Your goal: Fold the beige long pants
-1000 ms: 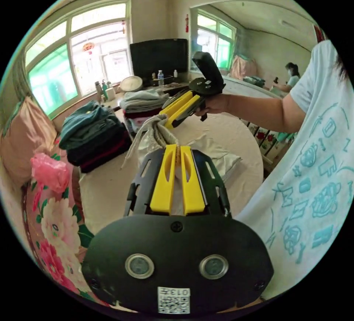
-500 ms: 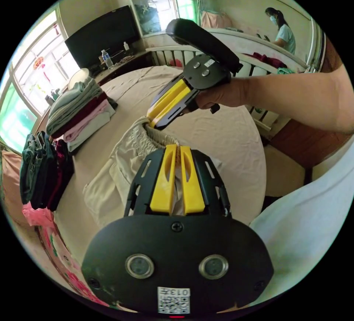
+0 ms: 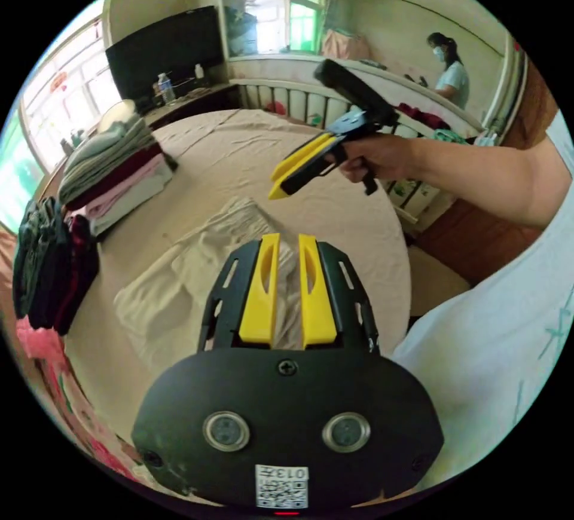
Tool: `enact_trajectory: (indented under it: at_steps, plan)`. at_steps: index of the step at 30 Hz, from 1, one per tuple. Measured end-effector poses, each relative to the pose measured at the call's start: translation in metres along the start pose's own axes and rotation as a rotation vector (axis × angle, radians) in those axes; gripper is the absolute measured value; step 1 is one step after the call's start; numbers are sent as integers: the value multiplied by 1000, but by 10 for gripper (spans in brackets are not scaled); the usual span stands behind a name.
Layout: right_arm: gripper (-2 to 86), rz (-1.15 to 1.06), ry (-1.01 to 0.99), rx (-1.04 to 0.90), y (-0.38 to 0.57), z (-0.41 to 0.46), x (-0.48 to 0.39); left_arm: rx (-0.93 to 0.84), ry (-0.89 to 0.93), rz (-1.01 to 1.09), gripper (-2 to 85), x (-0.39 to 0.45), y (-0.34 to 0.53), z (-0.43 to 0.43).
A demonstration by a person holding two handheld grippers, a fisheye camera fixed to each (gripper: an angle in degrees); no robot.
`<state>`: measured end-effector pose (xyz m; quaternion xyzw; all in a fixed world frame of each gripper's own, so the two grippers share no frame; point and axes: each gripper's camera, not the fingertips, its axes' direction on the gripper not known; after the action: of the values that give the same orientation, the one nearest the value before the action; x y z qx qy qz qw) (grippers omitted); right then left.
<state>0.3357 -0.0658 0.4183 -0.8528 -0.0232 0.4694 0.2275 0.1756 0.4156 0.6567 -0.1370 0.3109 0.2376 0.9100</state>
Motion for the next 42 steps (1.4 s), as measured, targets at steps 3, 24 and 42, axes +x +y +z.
enact_trajectory:
  at_steps: [3, 24, 42]
  plan:
    - [155, 63, -134, -17, 0, 21, -16, -115, -174, -135, 64, -41, 36, 15]
    - [98, -2, 189, 45, -4, -16, -72, -16, 43, -214, -1, -125, 56, 56]
    - [14, -571, 211, 67, -42, 19, -174, -13, -84, -384, 1, -208, 73, 43]
